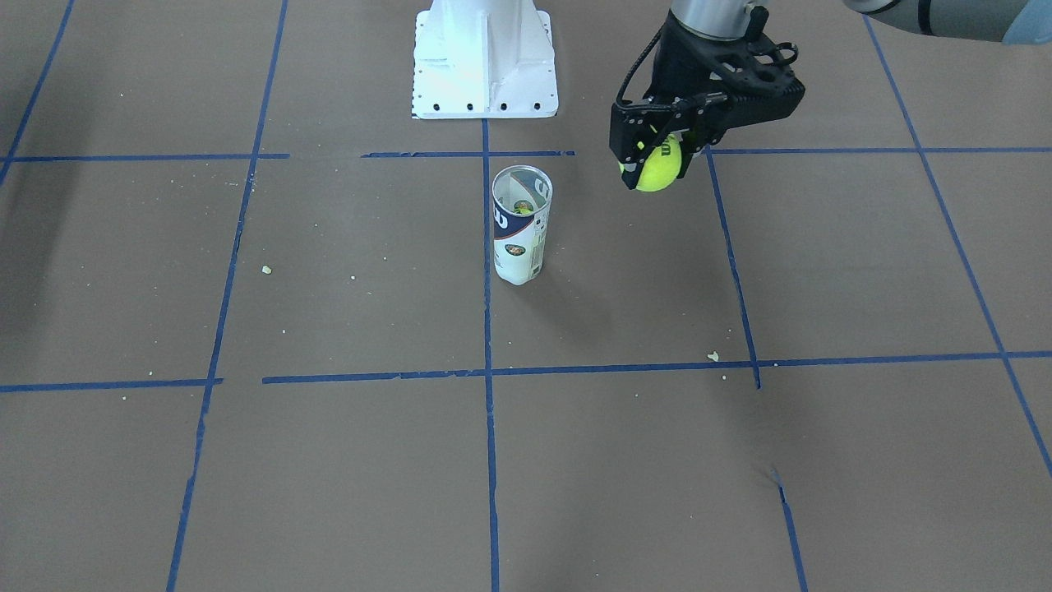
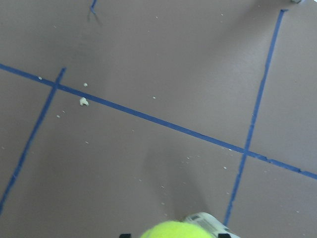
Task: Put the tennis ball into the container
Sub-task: 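Carry the held ball with the left gripper over the clear cup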
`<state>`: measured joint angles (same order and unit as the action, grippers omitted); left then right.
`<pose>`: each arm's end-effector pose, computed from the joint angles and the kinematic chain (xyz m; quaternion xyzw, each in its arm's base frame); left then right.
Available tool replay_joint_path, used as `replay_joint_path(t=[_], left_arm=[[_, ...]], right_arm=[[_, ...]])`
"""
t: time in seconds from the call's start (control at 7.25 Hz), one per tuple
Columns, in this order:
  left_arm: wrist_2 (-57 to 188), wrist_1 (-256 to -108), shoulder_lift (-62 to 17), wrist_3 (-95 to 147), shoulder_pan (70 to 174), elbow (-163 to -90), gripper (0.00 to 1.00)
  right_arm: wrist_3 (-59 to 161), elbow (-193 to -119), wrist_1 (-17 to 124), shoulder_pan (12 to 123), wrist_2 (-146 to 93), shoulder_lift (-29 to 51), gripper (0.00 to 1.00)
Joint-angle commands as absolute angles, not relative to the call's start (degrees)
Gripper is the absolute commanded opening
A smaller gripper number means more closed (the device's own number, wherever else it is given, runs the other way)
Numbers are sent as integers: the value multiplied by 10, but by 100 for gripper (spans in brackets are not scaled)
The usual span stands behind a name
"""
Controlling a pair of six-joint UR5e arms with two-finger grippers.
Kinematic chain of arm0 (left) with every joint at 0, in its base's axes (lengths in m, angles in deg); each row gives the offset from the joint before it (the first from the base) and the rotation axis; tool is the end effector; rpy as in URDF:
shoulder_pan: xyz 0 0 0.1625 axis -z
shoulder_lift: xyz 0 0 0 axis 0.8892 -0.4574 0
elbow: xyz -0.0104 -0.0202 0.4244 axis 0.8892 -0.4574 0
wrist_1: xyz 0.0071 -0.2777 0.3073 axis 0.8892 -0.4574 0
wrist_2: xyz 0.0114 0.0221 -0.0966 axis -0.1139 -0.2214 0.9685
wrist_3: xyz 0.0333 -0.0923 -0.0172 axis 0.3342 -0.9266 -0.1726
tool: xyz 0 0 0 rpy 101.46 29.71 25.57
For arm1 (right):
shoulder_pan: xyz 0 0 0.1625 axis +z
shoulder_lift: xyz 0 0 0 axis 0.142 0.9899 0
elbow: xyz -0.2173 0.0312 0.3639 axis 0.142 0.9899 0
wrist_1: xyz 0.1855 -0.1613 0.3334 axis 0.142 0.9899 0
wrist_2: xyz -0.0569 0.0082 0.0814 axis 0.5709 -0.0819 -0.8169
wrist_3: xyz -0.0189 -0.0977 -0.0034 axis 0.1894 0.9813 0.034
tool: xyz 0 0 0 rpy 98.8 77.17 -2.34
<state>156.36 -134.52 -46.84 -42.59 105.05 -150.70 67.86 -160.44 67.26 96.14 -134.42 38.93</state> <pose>0.3570 -0.4532 0.0912 0.0018 0.4345 -0.1990 0.8784 0.0526 -0.4354 0.6614 -0.0094 -0.3505 -0.0178 0.9364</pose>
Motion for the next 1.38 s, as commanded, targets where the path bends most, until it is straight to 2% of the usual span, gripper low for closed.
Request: replay_joint_path(t=[0.0,0.69,0.97,1.1,1.24], left_arm=[[1558,-1334,-533,-479,1003,-1444,14],[1541,-1335,-550,-503,979,-1415,14],[1540,-1335,-549,-503,979,-1414,17],[1540,-1336,-548,-503,979,-1407,28],[1540,-1336,-549,-503,979,-1408,67]], right_arm=[[679,-1604,673,961,-1344,389,100],[679,-1604,673,961,-1344,389,100],[679,-1604,673,961,-1344,389,100],[679,-1604,673,961,-1344,389,100],[679,-1604,673,961,-1344,389,100]])
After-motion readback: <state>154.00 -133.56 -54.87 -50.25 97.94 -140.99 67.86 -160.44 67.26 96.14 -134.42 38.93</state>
